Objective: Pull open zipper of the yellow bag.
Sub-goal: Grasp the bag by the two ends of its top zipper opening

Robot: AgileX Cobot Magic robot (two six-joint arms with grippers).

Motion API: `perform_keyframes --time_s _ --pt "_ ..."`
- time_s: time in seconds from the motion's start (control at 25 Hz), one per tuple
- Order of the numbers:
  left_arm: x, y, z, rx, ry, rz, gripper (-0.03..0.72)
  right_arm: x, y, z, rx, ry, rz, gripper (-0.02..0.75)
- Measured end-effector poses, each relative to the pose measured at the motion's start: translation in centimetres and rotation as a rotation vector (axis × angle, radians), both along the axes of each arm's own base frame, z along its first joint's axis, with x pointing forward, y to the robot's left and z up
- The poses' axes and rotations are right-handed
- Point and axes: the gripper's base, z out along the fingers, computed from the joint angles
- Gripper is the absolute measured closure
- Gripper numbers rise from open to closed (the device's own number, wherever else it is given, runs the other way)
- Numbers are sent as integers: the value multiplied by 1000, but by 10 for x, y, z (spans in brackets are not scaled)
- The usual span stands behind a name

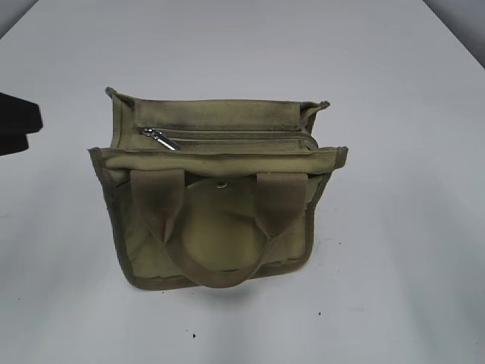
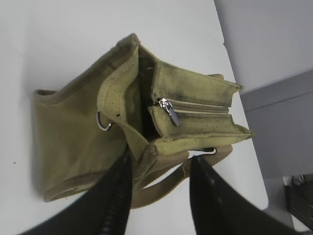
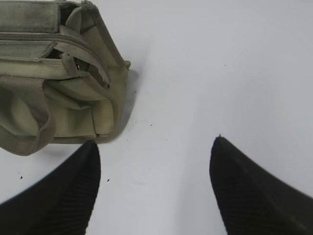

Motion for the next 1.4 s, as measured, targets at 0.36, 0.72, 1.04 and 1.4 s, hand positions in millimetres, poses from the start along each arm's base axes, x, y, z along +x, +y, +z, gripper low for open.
perform_keyframes --time_s 0.36,0.72,1.04,1.4 --pt "67 -18 -16 -36 186 -118 351 70 38 2 -144 113 254 196" --pt "106 -45 -31 -32 234 -170 349 124 104 17 -250 80 522 196" --pt "138 -52 -42 -72 280 -167 349 160 154 31 -305 -5 661 198" --pt "160 -69 -41 -87 283 -241 547 185 218 28 -364 -86 822 376"
